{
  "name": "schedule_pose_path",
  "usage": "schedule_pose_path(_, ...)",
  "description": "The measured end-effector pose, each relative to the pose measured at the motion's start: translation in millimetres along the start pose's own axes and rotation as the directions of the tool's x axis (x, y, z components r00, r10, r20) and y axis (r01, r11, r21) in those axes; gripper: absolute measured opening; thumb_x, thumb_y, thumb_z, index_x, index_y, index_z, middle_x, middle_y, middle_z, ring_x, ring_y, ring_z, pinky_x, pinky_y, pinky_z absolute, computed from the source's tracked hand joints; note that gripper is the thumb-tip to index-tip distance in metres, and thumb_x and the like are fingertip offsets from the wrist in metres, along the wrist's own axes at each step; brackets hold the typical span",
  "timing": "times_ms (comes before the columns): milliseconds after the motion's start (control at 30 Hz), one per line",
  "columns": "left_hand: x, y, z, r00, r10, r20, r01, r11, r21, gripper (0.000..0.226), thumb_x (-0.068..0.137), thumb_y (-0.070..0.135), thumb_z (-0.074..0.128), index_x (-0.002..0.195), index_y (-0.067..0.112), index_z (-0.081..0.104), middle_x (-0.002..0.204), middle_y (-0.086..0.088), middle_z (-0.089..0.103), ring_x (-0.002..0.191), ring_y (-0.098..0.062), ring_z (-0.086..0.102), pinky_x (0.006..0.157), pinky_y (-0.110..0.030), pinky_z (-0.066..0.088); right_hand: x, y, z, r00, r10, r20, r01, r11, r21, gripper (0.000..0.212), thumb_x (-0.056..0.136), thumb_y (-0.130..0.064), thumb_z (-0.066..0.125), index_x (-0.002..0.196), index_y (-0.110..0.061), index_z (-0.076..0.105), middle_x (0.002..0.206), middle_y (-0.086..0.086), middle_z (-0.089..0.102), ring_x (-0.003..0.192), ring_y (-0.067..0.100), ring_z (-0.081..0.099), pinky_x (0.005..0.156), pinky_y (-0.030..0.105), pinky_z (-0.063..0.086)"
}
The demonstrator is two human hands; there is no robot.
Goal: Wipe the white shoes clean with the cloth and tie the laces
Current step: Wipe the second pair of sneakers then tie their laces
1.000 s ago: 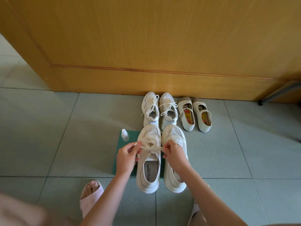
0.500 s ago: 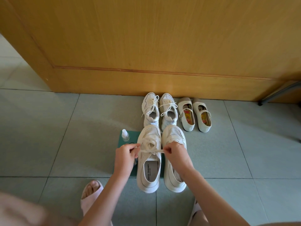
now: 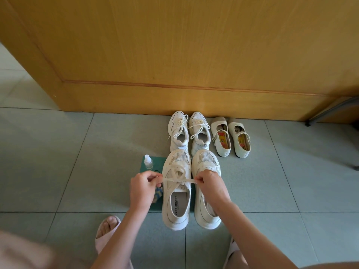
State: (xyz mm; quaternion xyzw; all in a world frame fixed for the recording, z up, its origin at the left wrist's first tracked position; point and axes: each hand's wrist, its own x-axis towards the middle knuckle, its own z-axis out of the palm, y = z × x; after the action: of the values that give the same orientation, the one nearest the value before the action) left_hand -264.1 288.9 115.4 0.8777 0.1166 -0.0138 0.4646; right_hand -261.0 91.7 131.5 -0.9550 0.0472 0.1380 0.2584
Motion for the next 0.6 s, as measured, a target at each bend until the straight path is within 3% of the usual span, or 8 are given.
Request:
schedule_pose_path(167, 1, 0, 1, 1.0, -0.024, 0.015, 0.025, 1.0, -0.002, 0.006, 0.081, 0.013, 0.072, 0.075, 0.015, 0.073, 0.058, 0.009, 0.066, 0.055, -0.001, 0.062, 0.057, -0.008, 0.044, -2, 1, 1, 1.0, -0.011, 0.0, 0.011, 1.0, -0.001, 0.019, 0.093, -0.018, 0.054, 0.087, -0.009, 0.071, 0.073, 0.0, 0.063, 0.063, 0.016, 0.056, 0.059, 0.026, 0.045)
schedule_pose_path(300, 3, 0, 3, 0.998, -0.03, 0.056, 0.029, 0.999, 0.028, 0.007, 0.084, 0.015, 0.069, 0.089, 0.017, 0.072, 0.081, 0.006, 0.071, 0.077, -0.009, 0.066, 0.073, -0.022, 0.05, -7, 8, -12, 0.996, 0.04, -0.075, -0.02, 0.967, 0.255, 0.011, 0.089, -0.021, 0.063, 0.096, -0.019, 0.07, 0.088, -0.008, 0.064, 0.064, 0.003, 0.054, 0.059, 0.018, 0.045)
schedule_pose_path(367, 3, 9, 6, 0.997, 0.076, 0.011, -0.077, 0.995, 0.07, 0.015, 0.084, 0.015, 0.068, 0.099, 0.018, 0.069, 0.098, 0.006, 0.067, 0.09, -0.007, 0.06, 0.079, -0.019, 0.043, -7, 19, -24, 0.984, 0.095, -0.147, -0.043, 0.945, 0.323, 0.011, 0.087, -0.023, 0.065, 0.096, -0.02, 0.07, 0.097, -0.008, 0.062, 0.07, 0.002, 0.056, 0.06, 0.014, 0.043)
schedule_pose_path(433, -2, 27, 12, 0.972, 0.23, -0.039, -0.225, 0.968, 0.114, 0.018, 0.084, 0.011, 0.068, 0.1, 0.018, 0.068, 0.101, 0.007, 0.062, 0.094, -0.007, 0.053, 0.08, -0.015, 0.038, -6, 30, -34, 0.973, 0.159, -0.166, -0.099, 0.941, 0.325, 0.01, 0.086, -0.024, 0.066, 0.093, -0.019, 0.071, 0.099, -0.005, 0.063, 0.071, 0.001, 0.055, 0.059, 0.015, 0.042)
schedule_pose_path(500, -10, 45, 23, 0.95, 0.31, 0.039, -0.313, 0.944, 0.101, 0.016, 0.085, 0.013, 0.067, 0.099, 0.02, 0.068, 0.099, 0.009, 0.063, 0.09, -0.006, 0.055, 0.077, -0.019, 0.046, -8, 39, -37, 0.964, 0.222, -0.148, -0.162, 0.927, 0.338, 0.01, 0.086, -0.024, 0.066, 0.092, -0.018, 0.071, 0.099, -0.002, 0.065, 0.073, 0.003, 0.055, 0.058, 0.016, 0.041)
schedule_pose_path(600, -23, 60, 48, 0.916, 0.289, 0.279, -0.328, 0.938, 0.107, 0.015, 0.088, 0.022, 0.064, 0.102, 0.023, 0.067, 0.102, 0.01, 0.064, 0.085, -0.002, 0.058, 0.078, -0.021, 0.052, -19, 45, -32, 0.951, 0.29, -0.106, -0.239, 0.909, 0.342, 0.01, 0.086, -0.027, 0.066, 0.089, -0.018, 0.07, 0.098, -0.001, 0.065, 0.075, 0.007, 0.057, 0.058, 0.019, 0.043)
